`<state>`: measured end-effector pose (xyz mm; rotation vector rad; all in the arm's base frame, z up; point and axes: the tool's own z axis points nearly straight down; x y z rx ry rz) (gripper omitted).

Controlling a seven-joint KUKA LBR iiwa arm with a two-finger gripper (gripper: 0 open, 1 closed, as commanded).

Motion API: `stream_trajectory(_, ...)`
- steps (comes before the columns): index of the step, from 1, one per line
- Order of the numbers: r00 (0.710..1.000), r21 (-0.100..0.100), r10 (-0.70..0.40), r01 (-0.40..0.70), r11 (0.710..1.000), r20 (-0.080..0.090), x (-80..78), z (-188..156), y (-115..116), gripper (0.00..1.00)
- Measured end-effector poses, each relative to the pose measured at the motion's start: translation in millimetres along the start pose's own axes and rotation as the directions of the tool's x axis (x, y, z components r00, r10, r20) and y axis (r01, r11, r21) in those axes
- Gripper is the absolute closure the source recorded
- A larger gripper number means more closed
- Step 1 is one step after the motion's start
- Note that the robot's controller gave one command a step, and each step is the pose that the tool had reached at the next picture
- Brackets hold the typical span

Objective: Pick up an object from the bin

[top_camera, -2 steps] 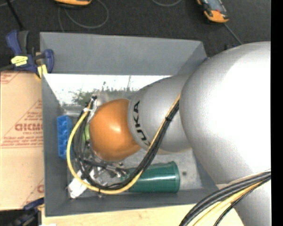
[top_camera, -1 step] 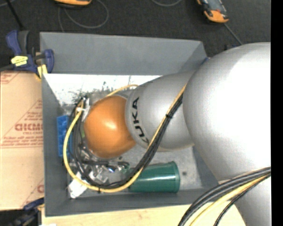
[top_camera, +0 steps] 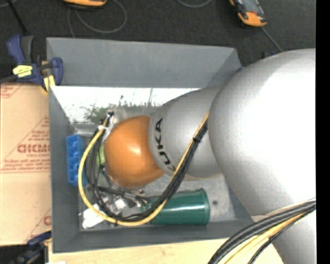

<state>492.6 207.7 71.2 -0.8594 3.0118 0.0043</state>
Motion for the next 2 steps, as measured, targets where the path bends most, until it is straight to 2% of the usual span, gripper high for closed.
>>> stream_trajectory(2, 1.0, 0.0, 0.001, -0.001, 1.0, -0.002, 0.3, -2.2, -0.1, 1.0)
